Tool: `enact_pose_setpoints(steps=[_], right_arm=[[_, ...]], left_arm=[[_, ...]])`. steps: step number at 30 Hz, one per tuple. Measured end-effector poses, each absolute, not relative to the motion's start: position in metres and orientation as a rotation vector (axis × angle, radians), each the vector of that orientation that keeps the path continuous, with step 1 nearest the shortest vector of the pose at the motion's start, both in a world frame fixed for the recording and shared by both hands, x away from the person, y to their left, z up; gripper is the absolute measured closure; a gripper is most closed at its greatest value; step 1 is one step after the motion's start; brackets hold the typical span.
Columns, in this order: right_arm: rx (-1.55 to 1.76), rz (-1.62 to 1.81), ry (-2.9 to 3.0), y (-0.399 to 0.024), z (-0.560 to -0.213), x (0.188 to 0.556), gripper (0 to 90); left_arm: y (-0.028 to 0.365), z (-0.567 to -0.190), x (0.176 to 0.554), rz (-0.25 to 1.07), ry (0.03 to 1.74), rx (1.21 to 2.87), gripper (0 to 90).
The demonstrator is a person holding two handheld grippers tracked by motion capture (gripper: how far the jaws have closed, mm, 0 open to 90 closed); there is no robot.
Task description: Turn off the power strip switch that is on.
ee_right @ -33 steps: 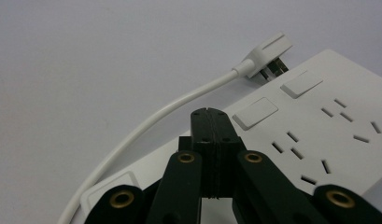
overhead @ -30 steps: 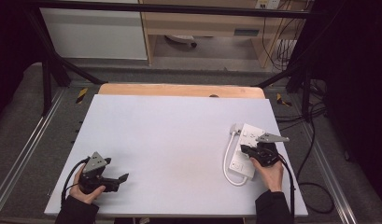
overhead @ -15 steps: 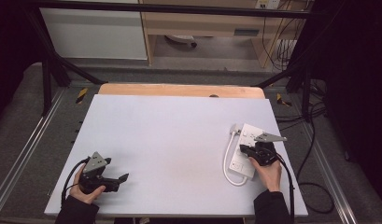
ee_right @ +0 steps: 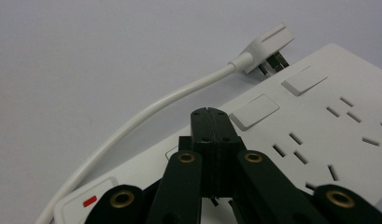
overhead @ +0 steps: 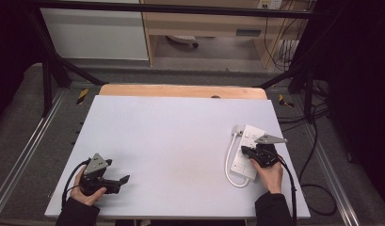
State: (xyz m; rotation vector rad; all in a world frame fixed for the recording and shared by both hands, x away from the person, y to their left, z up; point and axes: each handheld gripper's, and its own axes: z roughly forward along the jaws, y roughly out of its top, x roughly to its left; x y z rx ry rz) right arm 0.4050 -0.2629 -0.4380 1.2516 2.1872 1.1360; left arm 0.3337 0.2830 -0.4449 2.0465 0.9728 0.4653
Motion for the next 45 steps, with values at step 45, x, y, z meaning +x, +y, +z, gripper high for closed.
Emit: enact_pose_setpoints(steps=[45], right_arm=[[1.209, 1.102, 2.158, -0.2606, -0.4415, 0.4047, 90.0]], left_arm=[[0.2825, -0.4443, 0.333, 0.47, 0.971, 2.046, 6.5]])
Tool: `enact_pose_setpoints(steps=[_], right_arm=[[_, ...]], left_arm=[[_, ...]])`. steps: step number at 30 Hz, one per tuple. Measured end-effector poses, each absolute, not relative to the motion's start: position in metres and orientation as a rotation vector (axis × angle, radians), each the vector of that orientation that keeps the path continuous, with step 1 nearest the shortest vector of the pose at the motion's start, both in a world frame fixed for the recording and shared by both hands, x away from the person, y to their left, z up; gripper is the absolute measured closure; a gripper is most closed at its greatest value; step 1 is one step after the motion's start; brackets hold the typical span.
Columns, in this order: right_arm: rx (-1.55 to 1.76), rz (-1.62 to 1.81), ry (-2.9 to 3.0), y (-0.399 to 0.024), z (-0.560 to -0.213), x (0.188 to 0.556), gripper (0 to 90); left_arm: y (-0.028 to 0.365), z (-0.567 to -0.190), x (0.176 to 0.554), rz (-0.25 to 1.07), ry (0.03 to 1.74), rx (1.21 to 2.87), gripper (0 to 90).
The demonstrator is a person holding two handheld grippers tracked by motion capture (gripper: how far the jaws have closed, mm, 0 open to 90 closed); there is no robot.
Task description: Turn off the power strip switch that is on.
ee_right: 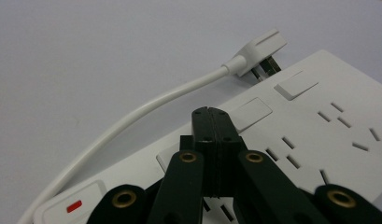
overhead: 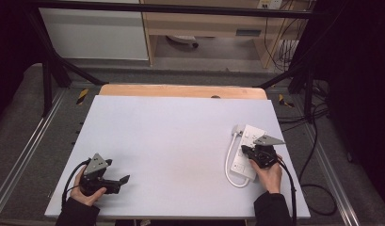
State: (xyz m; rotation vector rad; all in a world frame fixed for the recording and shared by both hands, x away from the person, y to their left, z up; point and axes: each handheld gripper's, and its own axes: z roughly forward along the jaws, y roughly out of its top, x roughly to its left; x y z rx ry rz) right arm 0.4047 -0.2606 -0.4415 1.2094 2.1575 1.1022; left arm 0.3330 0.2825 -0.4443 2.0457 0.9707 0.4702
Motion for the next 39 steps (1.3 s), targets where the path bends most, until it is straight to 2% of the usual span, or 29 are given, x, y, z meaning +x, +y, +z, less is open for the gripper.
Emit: enact_pose_setpoints(steps=[16, 25, 32, 39], right_arm=[[1.198, 1.093, 2.145, -0.259, -0.442, 0.403, 90.0], [1.205, 1.17, 2.125, -0.262, -0.431, 0.397, 82.4], [1.225, 1.209, 2.145, -0.264, -0.424, 0.391, 67.3], [1.221, 1.205, 2.201, -0.259, -0.417, 0.387, 40.5]], left_arm=[[0.283, -0.445, 0.333, 0.468, 0.971, 2.049, 6.6], [0.283, -0.445, 0.333, 0.468, 0.971, 2.049, 6.6], [0.282, -0.445, 0.333, 0.47, 0.972, 2.049, 6.6], [0.282, -0.445, 0.334, 0.469, 0.974, 2.052, 6.6]])
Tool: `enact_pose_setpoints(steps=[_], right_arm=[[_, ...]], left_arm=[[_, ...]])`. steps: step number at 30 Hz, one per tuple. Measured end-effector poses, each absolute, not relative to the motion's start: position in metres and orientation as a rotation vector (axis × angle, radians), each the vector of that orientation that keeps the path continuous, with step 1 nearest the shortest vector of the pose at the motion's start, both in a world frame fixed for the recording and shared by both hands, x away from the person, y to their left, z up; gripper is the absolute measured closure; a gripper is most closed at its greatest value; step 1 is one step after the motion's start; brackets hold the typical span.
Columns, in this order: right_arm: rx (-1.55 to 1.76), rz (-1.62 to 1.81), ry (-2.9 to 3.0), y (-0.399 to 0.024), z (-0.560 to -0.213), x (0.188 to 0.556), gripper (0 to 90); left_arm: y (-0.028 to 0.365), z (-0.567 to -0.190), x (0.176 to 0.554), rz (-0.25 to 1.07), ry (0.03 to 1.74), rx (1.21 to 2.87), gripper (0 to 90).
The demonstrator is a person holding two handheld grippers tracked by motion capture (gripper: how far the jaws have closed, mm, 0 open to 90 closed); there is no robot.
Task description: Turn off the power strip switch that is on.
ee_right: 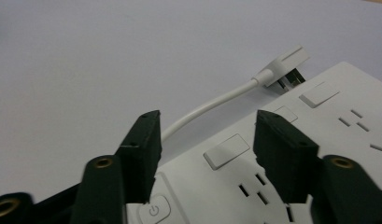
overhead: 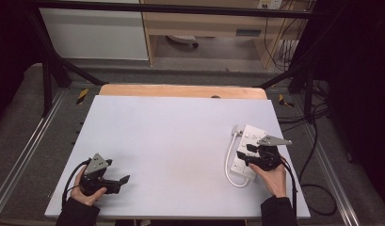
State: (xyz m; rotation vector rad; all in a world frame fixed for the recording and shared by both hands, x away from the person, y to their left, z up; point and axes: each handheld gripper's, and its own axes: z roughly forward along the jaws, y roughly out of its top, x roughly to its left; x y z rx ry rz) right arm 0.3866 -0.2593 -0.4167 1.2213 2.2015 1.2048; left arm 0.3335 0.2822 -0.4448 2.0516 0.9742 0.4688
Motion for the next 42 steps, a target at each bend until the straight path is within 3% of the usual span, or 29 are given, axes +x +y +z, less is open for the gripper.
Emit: enact_pose_setpoints(steps=[3, 11, 19, 42], right_arm=[[1.217, 1.224, 2.204, -0.258, -0.414, 0.386, 25.2], [1.214, 1.197, 2.226, -0.257, -0.412, 0.38, 4.4], [1.211, 1.191, 2.256, -0.262, -0.419, 0.371, 0.8], [1.19, 1.156, 2.298, -0.284, -0.441, 0.346, 1.0]], left_arm=[[0.282, -0.445, 0.334, 0.469, 0.975, 2.052, 6.5], [0.282, -0.445, 0.334, 0.466, 0.977, 2.052, 6.2], [0.282, -0.445, 0.333, 0.463, 0.976, 2.052, 6.0], [0.281, -0.445, 0.333, 0.458, 0.966, 2.059, 5.7]])
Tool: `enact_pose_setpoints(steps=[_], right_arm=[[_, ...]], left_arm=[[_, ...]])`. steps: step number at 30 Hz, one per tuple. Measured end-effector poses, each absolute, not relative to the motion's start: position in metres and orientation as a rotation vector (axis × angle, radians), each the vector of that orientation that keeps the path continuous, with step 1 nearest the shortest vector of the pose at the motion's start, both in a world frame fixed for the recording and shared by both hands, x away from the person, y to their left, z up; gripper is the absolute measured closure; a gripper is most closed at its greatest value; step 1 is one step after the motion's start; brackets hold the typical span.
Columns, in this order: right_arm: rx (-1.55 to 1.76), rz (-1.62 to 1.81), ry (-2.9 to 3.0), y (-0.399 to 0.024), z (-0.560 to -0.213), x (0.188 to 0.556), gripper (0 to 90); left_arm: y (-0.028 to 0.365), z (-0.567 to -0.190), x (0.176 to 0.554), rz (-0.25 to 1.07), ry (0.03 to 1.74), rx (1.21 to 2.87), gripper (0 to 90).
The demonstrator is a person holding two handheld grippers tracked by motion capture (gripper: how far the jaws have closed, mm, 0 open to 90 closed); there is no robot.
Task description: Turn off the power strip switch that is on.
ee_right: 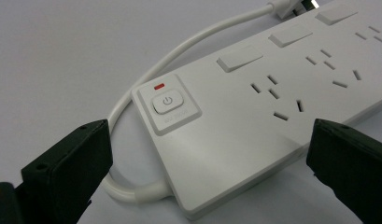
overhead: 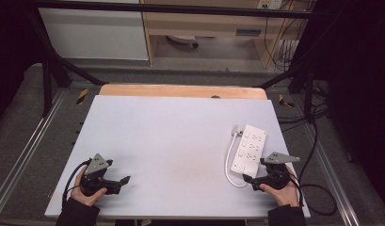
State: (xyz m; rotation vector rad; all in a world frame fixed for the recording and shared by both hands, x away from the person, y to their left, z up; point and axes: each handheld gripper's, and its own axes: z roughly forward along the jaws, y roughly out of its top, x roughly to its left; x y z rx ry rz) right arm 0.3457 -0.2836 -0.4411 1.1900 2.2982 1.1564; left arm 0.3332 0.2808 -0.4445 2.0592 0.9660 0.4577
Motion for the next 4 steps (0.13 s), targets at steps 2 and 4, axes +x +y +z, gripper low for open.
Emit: enact_pose_setpoints(steps=[2, 4], right_arm=[[1.192, 1.145, 2.308, -0.2835, -0.4419, 0.3454, 1.0], [1.185, 1.145, 2.311, -0.2831, -0.4421, 0.3455, 1.0]], left_arm=[[0.2805, -0.4445, 0.3332, 0.457, 0.966, 2.06, 5.7], [0.2804, -0.4445, 0.3334, 0.456, 0.966, 2.06, 5.7]])
